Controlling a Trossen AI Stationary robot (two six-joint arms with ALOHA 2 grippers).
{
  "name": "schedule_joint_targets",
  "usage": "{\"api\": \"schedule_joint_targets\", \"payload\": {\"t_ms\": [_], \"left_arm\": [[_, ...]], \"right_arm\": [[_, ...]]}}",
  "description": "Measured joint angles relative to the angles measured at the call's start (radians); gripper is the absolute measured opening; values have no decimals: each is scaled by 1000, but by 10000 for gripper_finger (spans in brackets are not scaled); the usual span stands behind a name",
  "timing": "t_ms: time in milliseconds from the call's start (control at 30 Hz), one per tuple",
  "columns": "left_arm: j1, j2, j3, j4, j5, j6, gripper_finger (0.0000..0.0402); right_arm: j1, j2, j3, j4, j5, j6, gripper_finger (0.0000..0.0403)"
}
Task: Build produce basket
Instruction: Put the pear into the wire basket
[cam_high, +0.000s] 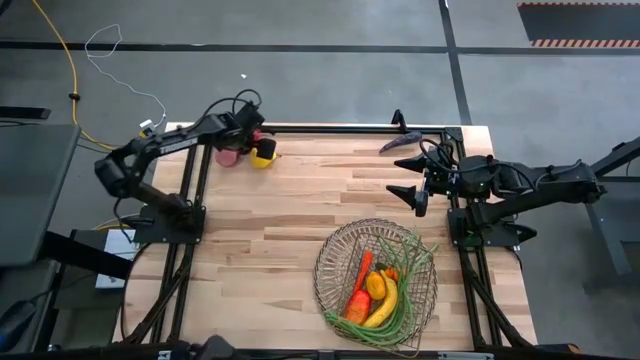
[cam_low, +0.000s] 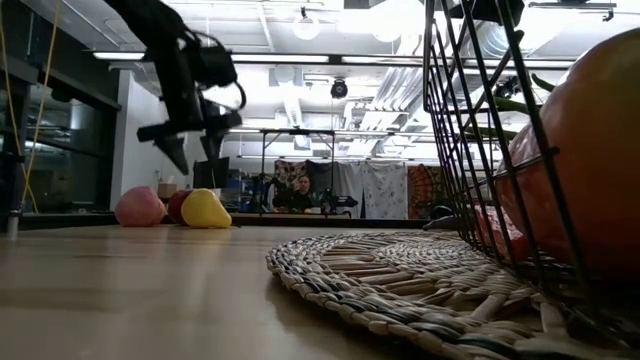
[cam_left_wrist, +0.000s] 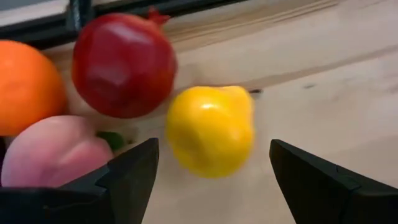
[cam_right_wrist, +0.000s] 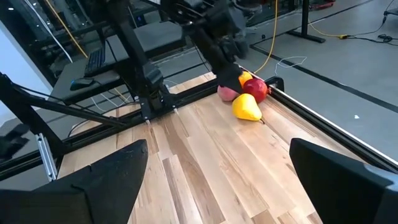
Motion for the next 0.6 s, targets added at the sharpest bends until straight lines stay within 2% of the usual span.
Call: {"api": "schedule_joint_targets", "payload": {"t_ms": [133, 467, 600], "left_arm": [[8, 54, 0, 25, 0, 8, 294], [7, 85, 0, 75, -32, -26, 294], [7, 98, 0, 69, -1, -73, 294]], "right_arm": [[0, 0, 0, 0, 0, 0, 383], [0, 0, 0, 0, 0, 0, 383], [0, 0, 0, -7, 0, 0, 383]]}}
